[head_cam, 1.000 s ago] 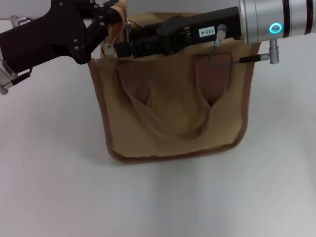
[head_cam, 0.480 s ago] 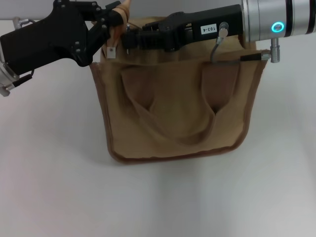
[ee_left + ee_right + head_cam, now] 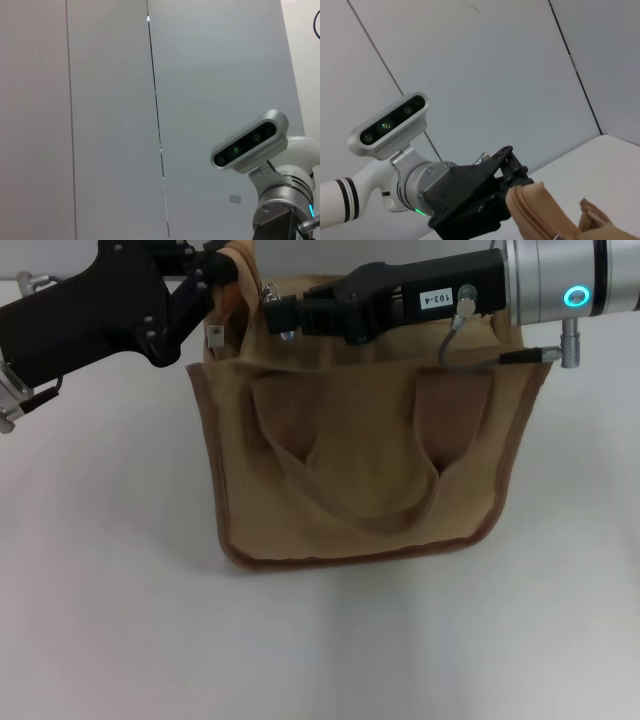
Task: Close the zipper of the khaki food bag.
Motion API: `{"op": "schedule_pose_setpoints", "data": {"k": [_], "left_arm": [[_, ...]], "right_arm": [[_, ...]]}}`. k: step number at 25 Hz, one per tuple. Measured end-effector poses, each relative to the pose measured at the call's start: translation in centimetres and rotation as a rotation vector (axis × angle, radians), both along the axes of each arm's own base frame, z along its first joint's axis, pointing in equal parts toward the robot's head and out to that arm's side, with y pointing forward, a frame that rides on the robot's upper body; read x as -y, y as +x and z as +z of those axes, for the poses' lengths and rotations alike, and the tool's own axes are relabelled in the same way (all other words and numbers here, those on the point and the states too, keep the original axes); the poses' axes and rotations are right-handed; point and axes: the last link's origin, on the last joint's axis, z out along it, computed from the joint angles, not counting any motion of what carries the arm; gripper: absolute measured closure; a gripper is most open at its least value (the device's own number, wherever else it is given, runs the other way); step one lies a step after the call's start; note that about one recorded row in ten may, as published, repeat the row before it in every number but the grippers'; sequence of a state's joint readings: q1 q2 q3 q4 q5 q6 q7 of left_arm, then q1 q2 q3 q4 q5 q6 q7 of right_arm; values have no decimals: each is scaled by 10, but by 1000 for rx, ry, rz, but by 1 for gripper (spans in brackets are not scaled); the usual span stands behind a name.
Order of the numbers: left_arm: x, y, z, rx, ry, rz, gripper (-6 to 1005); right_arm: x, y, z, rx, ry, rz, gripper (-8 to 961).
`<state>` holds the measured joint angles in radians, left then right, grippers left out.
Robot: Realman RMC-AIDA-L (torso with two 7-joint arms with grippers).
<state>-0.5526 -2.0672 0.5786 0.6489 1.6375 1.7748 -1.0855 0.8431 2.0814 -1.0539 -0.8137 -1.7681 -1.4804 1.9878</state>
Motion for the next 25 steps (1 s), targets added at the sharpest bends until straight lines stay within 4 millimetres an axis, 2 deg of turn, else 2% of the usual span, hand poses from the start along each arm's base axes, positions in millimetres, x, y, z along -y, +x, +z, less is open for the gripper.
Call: {"op": "schedule_pose_setpoints", "data": {"k": [11, 25], "left_arm": [[3, -6, 0, -1, 4, 24, 976], [6, -20, 4, 19, 45, 88, 976]], "right_arm": [[2, 5, 1, -2, -6, -7, 949], [5, 23, 8, -6, 25, -50, 945]]}}
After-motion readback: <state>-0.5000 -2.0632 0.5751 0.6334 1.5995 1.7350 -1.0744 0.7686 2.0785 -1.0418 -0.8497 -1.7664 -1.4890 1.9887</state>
